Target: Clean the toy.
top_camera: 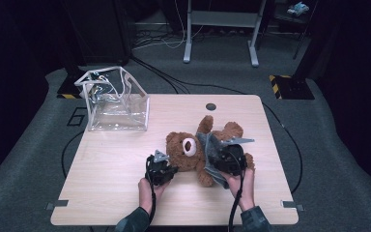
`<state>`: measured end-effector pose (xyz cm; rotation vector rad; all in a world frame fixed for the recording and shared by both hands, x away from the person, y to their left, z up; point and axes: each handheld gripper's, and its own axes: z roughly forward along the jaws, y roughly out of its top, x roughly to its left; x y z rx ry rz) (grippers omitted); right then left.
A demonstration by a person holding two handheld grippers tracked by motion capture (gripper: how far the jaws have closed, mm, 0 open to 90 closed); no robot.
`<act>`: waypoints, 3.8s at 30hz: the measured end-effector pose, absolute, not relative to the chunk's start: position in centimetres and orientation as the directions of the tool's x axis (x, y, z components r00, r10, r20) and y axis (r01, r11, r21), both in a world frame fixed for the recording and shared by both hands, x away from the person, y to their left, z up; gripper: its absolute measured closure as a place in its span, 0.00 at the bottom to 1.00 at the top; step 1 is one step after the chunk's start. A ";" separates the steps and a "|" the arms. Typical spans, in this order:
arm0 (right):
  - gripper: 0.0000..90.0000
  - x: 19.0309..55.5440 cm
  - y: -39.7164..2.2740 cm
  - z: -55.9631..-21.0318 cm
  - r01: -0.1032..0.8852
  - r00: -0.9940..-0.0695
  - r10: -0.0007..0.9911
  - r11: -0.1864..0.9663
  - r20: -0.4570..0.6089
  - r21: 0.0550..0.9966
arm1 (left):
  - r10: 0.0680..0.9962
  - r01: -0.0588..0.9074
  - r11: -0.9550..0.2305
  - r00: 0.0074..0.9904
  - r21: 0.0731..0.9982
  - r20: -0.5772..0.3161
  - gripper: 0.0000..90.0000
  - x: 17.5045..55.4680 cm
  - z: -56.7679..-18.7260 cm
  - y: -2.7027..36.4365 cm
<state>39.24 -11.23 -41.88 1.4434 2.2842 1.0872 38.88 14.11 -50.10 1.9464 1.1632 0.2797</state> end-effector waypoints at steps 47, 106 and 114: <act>0.81 37.8 -9.8 -42.8 0.718 -0.496 0.860 0.326 0.123 0.615 | 0.808 0.634 -0.210 0.541 0.744 -0.234 0.91 39.3 -49.9 13.8; 0.81 38.8 -1.1 -48.6 0.664 -0.652 0.753 0.509 0.091 0.547 | 0.852 0.605 -0.248 0.508 0.756 -0.127 0.13 38.4 -52.9 20.1; 0.81 37.7 -2.2 -44.7 0.600 -0.670 0.738 0.478 0.077 0.641 | 0.854 0.604 -0.254 0.507 0.756 -0.118 0.13 38.3 -52.9 19.9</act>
